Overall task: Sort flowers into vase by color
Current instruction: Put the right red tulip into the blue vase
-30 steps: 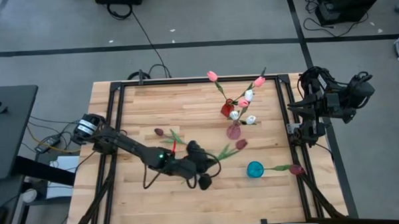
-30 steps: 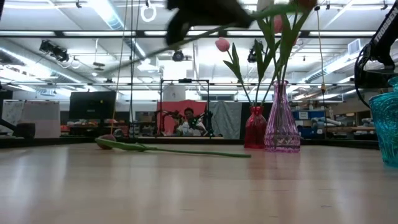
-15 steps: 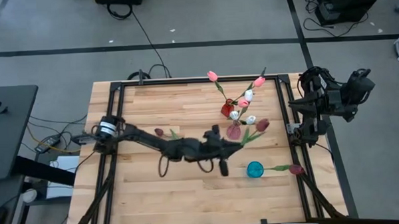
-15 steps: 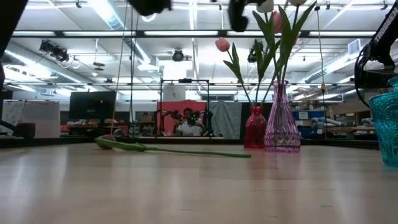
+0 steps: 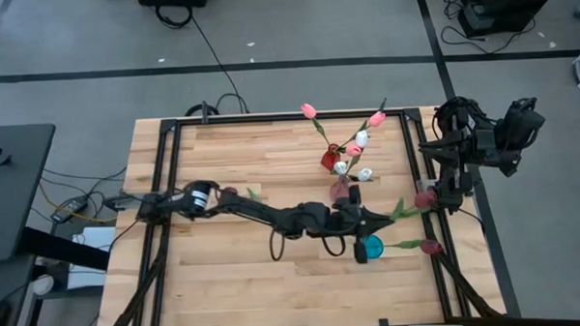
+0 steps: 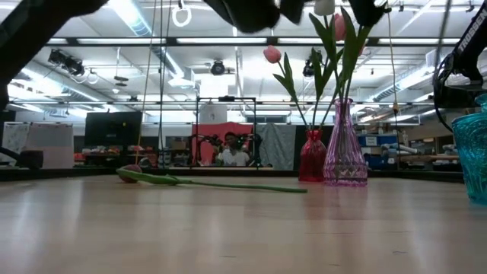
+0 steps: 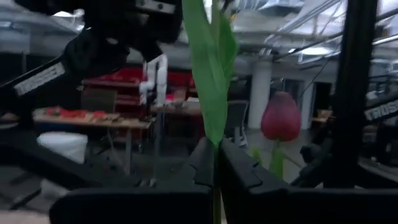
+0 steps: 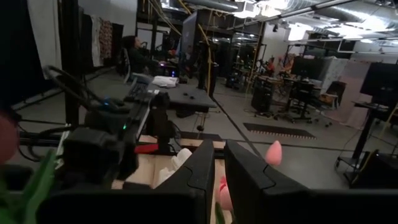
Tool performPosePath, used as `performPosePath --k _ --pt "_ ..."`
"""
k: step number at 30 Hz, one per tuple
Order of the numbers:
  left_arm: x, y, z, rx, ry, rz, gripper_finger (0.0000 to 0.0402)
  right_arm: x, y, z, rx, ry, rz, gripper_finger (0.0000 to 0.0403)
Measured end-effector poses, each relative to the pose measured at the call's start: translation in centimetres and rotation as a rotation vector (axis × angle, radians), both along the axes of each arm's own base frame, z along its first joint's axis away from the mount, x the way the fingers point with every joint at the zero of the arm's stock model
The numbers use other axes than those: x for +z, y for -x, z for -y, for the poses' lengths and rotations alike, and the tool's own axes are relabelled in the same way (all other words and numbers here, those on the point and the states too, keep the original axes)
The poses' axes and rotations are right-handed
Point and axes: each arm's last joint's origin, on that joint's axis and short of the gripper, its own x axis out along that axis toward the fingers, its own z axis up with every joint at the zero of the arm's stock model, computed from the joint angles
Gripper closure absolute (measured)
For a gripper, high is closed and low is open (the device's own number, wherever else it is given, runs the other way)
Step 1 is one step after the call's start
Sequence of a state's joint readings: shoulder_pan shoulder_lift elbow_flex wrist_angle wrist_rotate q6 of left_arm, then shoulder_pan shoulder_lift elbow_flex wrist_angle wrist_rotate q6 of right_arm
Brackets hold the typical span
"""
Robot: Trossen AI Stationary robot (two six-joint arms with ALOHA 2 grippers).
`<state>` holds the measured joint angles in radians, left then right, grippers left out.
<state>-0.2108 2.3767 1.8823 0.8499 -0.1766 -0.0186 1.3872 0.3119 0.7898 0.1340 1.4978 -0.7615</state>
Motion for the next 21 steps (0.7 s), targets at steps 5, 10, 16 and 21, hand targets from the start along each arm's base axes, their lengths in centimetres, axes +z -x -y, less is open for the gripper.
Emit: performPosePath --k 5,10,16,21 --pt "-1.3 -0.7 0.2 -0.025 -0.001 0.095 0.039 0.0 0.0 0.0 -0.003 0.003 -0.002 0.0353" --pt "-2.2 -0.7 0.2 -0.03 0.017 0.155 0.039 0.0 0.0 0.0 -0.002 0.003 -0.001 0.0353" --pt "-2.5 -0.9 0.1 -0.027 0.063 0.118 0.039 0.0 0.0 0.0 0.005 0.005 0.003 0.0353" --pt "-1.4 -1.1 0.4 -0.024 0.065 0.125 0.039 0.0 0.0 0.0 0.006 0.004 0.004 0.0353"
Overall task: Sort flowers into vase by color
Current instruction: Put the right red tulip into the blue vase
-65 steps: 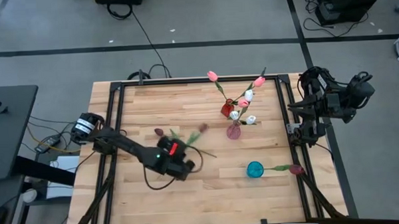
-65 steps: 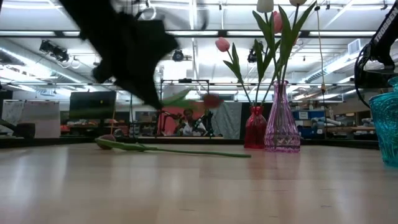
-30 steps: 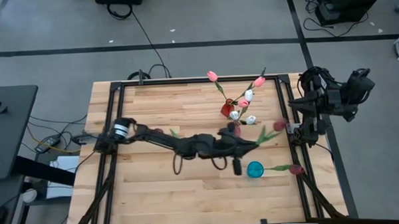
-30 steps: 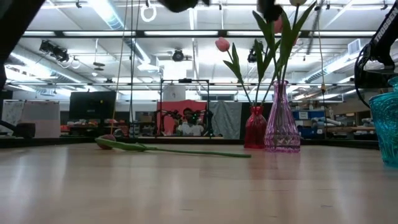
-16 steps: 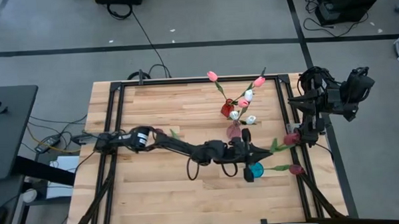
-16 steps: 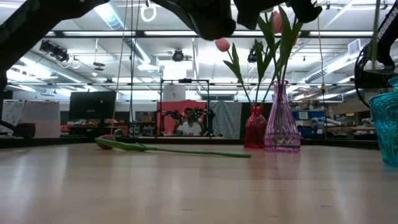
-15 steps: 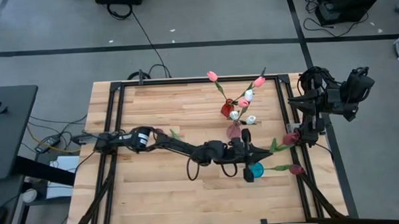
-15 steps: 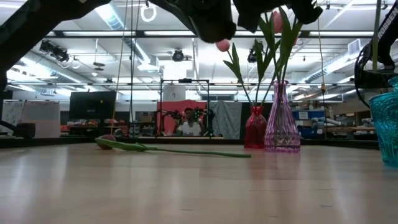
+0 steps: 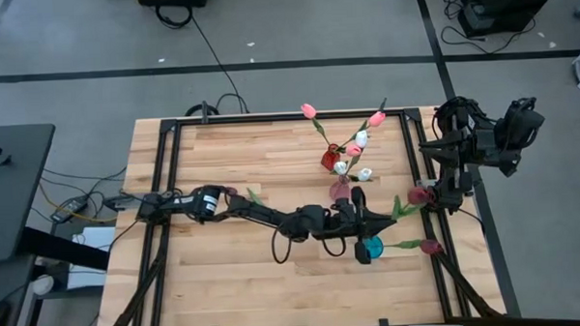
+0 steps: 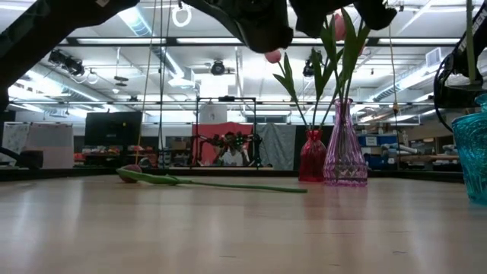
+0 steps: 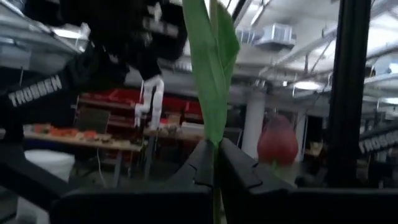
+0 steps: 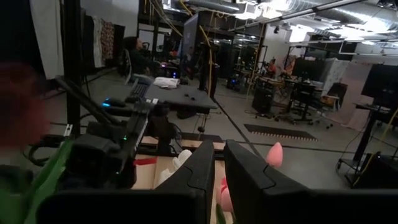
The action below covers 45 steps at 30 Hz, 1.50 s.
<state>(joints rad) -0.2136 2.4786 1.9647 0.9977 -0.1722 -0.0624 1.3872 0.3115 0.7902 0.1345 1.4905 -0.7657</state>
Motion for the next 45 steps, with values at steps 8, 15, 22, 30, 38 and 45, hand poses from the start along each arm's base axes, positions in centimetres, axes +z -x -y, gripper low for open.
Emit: performPosePath --k 8,15,22,30,38,45 --pt "1.7 -0.4 1.2 0.022 -0.055 -0.04 0.039 0.1 0.0 0.0 0.017 0.003 0.012 0.0353" --pt "1.4 -0.7 0.7 0.019 -0.072 -0.081 0.039 0.0 0.0 0.0 0.009 0.002 0.006 0.0353" --pt "6.0 0.7 0.4 0.063 -0.245 -0.051 0.039 0.0 0.0 0.1 -0.011 -0.002 -0.007 0.0352" --pt "6.4 0.8 -0.3 0.095 -0.323 -0.123 0.039 0.0 0.0 -0.4 0.097 -0.011 0.042 0.031" --pt "3.3 1.6 -0.8 0.078 -0.32 -0.015 0.0391 -0.9 0.0 -0.9 0.137 -0.065 0.014 0.0253" --pt "2.2 3.8 -1.3 0.079 -0.254 0.001 0.0391 -0.7 0.0 -1.0 0.179 -0.098 0.041 0.0252"
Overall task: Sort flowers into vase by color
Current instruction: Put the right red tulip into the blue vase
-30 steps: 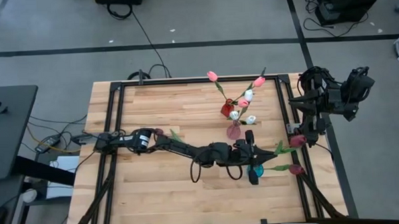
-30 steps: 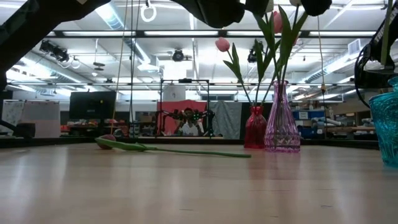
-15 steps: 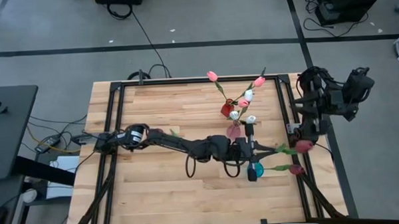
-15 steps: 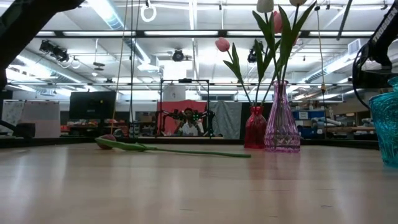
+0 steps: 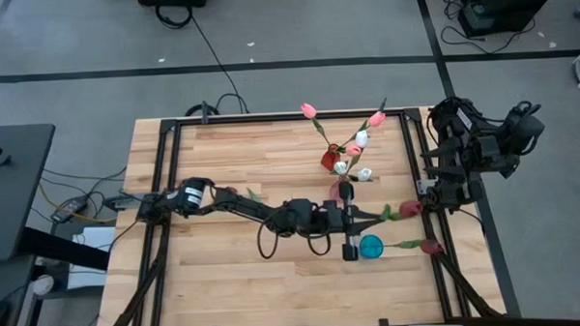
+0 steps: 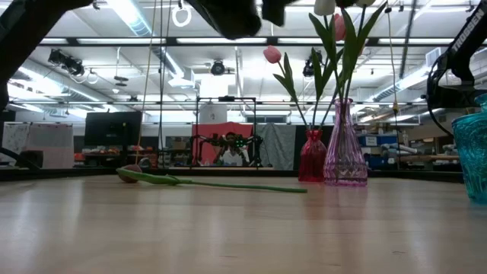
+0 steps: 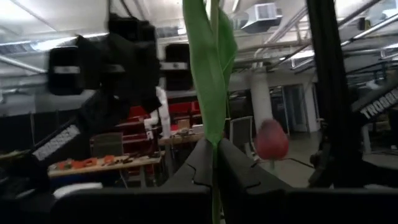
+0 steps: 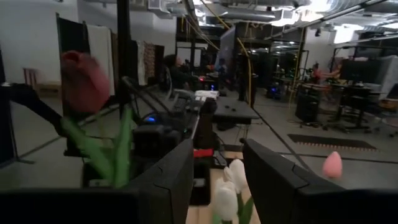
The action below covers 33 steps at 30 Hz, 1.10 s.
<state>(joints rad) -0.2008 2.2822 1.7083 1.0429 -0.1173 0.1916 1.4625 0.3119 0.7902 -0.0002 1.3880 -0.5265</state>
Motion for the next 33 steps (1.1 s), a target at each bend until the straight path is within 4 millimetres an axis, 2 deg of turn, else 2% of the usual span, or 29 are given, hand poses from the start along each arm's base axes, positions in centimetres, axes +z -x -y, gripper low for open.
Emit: performPosePath --k 3,10,16,19,26,30,33 --pt "1.8 1.5 -0.4 0.016 0.011 -0.05 0.0391 0.5 0.0 0.2 0.006 -0.006 0.01 0.0254" --pt "5.4 3.9 -1.5 0.021 -0.04 -0.277 0.0392 3.6 0.3 2.8 -0.003 -0.038 0.055 0.0261" --pt "7.2 4.9 -2.5 -0.004 -0.073 -0.316 0.0389 5.5 0.5 4.0 0.008 -0.028 0.098 0.0268" --pt "7.7 5.2 -3.1 -0.001 -0.077 -0.317 0.0389 6.1 0.3 2.3 0.01 0.035 0.101 0.0268" --pt "8.6 5.3 -4.0 -0.08 -0.05 -0.297 0.0388 8.3 -0.7 -3.9 -0.122 0.143 -0.005 0.0269" --pt "9.1 5.3 -4.1 -0.117 -0.025 -0.282 0.0387 8.9 -1.5 -5.8 -0.249 0.164 -0.078 0.0269" --pt "9.5 5.3 -4.0 -0.167 -0.016 -0.277 0.0387 9.0 -2.0 -6.9 -0.281 0.124 -0.082 0.0269"
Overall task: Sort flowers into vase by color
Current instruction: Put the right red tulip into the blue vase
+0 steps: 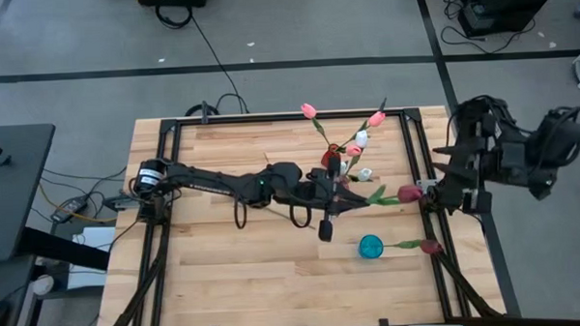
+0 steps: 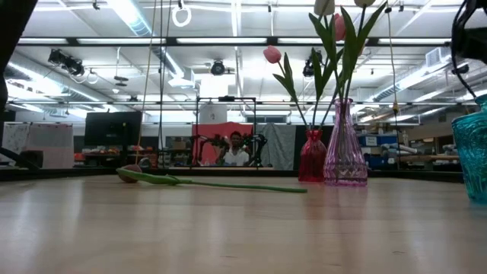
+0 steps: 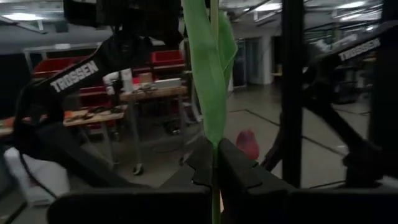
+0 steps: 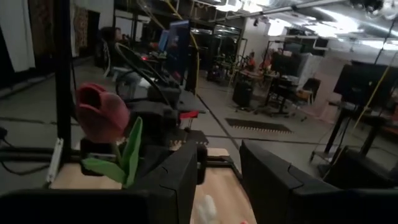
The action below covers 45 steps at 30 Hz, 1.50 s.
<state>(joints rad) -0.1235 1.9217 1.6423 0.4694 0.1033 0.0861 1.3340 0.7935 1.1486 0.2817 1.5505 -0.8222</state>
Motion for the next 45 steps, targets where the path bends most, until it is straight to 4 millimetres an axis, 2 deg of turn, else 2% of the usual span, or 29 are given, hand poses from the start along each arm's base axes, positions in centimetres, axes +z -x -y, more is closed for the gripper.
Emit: performPosePath --k 6,11,16,20,23,26,31,36,41,45 --pt "1.0 0.1 0.2 -0.072 0.028 0.001 0.0387 1.1 -1.2 -3.4 -0.016 -0.04 0.019 0.0269" --pt "1.2 0.1 0.3 -0.105 0.029 -0.014 0.0387 2.9 -3.1 -6.6 -0.098 -0.011 -0.008 0.0269" --pt "1.1 0.1 0.4 -0.148 0.049 -0.031 0.0387 4.9 -6.1 -9.4 -0.195 0.017 -0.018 0.0269" --pt "1.1 0.3 0.4 -0.172 0.05 -0.079 0.0387 5.0 -9.3 -11.1 -0.287 0.057 -0.035 0.0269" --pt "2.1 1.5 0.3 -0.161 0.004 -0.112 0.0387 4.6 -11.4 -11.9 -0.342 0.083 -0.047 0.0269" --pt "3.6 3.0 0.0 -0.12 -0.053 -0.132 0.0387 4.2 -13.0 -12.4 -0.376 0.115 -0.06 0.0269" --pt "5.7 5.4 -0.5 -0.039 -0.134 -0.161 0.0387 3.9 -14.3 -12.5 -0.353 0.167 -0.029 0.0274" --pt "8.1 8.1 -2.3 0.053 -0.14 -0.164 0.0387 3.9 -15.4 -12.1 -0.31 0.198 0.024 0.0288" --pt "8.7 9.5 -4.5 0.169 -0.132 -0.223 0.0387 3.9 -16.4 -11.6 -0.265 0.213 0.078 0.03" --pt "9.5 10.5 -5.8 0.207 -0.124 -0.226 0.0387 3.0 -18.0 -11.0 -0.197 0.223 0.089 0.0305"
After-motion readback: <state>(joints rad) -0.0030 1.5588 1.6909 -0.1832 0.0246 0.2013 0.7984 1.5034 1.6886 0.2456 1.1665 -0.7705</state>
